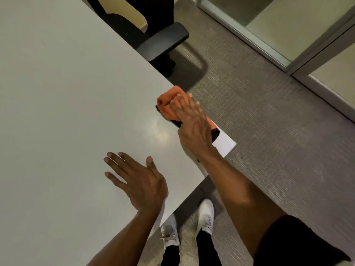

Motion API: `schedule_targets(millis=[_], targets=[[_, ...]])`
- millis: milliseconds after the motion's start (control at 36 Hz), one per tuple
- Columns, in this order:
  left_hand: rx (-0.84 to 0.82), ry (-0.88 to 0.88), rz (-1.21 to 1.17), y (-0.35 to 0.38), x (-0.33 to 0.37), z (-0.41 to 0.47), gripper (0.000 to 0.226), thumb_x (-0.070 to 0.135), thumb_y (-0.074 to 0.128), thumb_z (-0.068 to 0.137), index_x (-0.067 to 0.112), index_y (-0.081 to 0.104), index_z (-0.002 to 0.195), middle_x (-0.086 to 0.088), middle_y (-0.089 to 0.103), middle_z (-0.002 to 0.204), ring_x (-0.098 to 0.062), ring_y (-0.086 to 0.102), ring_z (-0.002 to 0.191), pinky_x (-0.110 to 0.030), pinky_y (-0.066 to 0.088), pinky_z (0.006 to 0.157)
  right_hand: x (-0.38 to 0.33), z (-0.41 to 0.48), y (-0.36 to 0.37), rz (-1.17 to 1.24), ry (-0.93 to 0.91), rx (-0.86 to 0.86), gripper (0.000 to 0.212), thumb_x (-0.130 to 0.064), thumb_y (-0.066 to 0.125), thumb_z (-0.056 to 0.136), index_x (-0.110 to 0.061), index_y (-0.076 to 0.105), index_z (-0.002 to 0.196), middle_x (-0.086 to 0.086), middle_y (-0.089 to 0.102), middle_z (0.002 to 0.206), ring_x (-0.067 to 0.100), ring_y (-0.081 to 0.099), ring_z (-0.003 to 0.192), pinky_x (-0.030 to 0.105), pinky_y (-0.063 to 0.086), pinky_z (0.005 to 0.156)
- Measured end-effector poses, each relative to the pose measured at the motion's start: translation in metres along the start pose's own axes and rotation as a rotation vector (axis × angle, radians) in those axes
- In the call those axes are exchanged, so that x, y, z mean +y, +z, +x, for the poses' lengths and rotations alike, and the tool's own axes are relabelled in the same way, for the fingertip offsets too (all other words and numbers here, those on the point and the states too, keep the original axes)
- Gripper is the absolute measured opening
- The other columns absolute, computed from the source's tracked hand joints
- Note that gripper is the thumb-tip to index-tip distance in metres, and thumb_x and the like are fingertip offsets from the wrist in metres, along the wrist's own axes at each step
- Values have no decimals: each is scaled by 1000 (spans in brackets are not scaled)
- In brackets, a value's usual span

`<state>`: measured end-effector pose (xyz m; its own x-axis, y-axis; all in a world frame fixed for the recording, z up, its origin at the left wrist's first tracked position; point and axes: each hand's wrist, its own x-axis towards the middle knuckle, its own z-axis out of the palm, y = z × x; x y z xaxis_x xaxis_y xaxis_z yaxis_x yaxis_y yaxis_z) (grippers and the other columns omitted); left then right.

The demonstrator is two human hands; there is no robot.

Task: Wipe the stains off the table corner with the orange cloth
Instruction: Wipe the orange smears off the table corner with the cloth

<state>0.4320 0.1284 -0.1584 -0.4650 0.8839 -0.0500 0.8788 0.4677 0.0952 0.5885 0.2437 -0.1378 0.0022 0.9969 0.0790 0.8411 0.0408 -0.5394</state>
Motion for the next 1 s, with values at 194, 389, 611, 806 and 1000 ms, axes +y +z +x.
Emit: schedule_targets(millis=[194, 389, 611, 806, 1000], targets=[[-22, 11, 33, 0, -3, 0, 83, 53, 11, 119, -9, 15, 174, -31, 1, 185, -45, -1, 175, -69, 11, 137, 1, -17, 8, -14, 19, 19, 88, 21, 60, 77, -12, 50, 158, 13, 39, 170, 39, 25, 162, 58, 20, 132], [-51, 20, 4, -7, -1, 1, 97, 66, -3, 113, -7, 14, 175, -30, -1, 185, -46, -3, 175, -70, 8, 137, -19, -137, 3, -146, -179, -179, 86, 1, 39, 79, -12, 39, 164, 14, 31, 173, 37, 21, 163, 62, 28, 128], [-92, 38, 50, -9, -1, 2, 108, 77, 1, 109, -8, 11, 175, -32, -3, 185, -47, -5, 174, -70, 8, 137, 8, -161, -20, -245, -6, 9, 100, 26, 55, 72, -14, 43, 162, 8, 31, 174, 37, 18, 164, 57, 24, 131], [-94, 39, 41, -6, -2, 1, 112, 82, 8, 108, -8, 9, 175, -32, -3, 185, -46, -5, 174, -70, 8, 137, 39, -95, -28, -223, 492, 251, 86, 24, 58, 80, -17, 52, 155, 14, 44, 167, 45, 26, 160, 63, 33, 126], [-100, 43, 43, -7, -2, 1, 115, 84, 11, 107, -9, 9, 175, -33, -1, 184, -48, -2, 174, -71, 9, 136, 11, -144, -11, -255, 437, 234, 96, 25, 59, 82, -16, 36, 166, 12, 29, 175, 41, 19, 163, 60, 48, 116]])
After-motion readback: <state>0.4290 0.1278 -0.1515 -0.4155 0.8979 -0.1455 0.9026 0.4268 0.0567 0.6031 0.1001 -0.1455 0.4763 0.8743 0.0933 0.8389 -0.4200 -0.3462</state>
